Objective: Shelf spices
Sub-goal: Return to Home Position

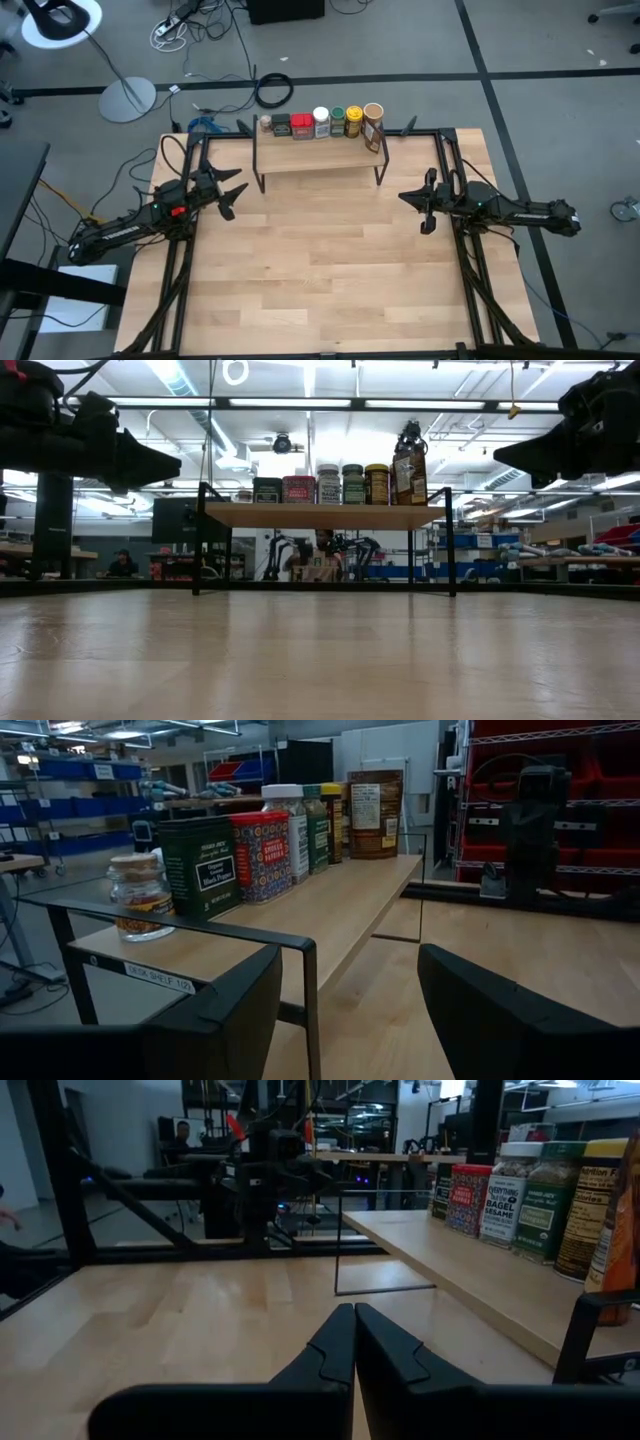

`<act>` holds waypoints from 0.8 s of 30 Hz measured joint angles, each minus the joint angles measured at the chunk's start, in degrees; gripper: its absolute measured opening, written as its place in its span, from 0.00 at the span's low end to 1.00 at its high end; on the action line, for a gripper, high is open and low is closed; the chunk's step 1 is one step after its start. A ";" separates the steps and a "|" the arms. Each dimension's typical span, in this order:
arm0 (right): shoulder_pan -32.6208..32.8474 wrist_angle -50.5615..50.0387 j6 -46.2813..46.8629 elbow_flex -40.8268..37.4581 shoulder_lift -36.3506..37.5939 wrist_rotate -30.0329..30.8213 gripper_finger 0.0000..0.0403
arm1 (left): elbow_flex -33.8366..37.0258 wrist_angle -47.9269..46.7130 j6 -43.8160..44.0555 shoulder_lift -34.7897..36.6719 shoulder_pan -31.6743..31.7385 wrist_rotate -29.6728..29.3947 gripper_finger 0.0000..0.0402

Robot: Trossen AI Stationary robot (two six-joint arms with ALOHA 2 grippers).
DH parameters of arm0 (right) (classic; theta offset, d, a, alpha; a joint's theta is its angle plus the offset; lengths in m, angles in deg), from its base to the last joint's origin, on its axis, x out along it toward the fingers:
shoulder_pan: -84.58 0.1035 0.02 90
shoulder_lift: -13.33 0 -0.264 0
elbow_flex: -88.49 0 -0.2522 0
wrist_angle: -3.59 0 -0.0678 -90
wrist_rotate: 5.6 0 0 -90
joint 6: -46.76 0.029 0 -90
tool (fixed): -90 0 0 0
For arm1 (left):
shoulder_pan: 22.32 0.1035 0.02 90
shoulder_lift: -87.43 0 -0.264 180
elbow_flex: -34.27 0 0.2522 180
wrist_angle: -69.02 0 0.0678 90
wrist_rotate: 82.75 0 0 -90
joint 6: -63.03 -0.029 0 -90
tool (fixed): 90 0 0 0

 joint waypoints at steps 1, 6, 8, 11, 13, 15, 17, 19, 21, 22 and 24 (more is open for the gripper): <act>0.00 0.07 0.00 0.00 0.01 -0.02 0.03 | 0.00 0.05 0.00 0.00 0.00 0.01 0.59; 0.00 0.21 0.00 0.00 0.02 -0.02 0.02 | 0.00 0.12 0.00 0.00 0.00 0.02 0.59; 0.00 0.24 0.00 0.00 0.02 -0.04 0.02 | 0.00 0.12 0.00 0.00 0.00 0.04 0.59; 0.00 0.28 0.00 0.00 0.02 -0.04 0.02 | 0.00 0.14 0.00 0.00 0.00 0.07 0.59; 0.00 0.31 0.00 0.00 0.02 -0.04 0.02 | 0.00 0.14 0.00 0.00 0.00 0.10 0.59; 0.00 0.39 0.00 0.00 0.02 -0.04 0.02 | 0.00 0.14 0.00 0.00 0.00 0.11 0.59; 0.00 0.41 0.00 0.00 0.02 -0.05 0.02 | 0.00 0.15 0.00 0.00 0.00 0.11 0.59; 0.00 0.41 0.00 0.00 0.00 -0.06 0.02 | 0.00 0.17 0.00 0.00 0.00 0.11 0.59; 0.00 0.41 0.00 0.02 0.02 -0.06 0.02 | 0.00 0.17 0.00 0.00 0.00 0.11 0.59; 0.00 0.41 0.00 0.01 0.01 -0.06 0.02 | 0.00 0.17 0.00 0.00 0.00 0.11 0.59; 0.00 0.41 0.00 0.00 0.02 -0.08 0.02 | 0.00 0.17 0.00 0.00 0.00 0.11 0.59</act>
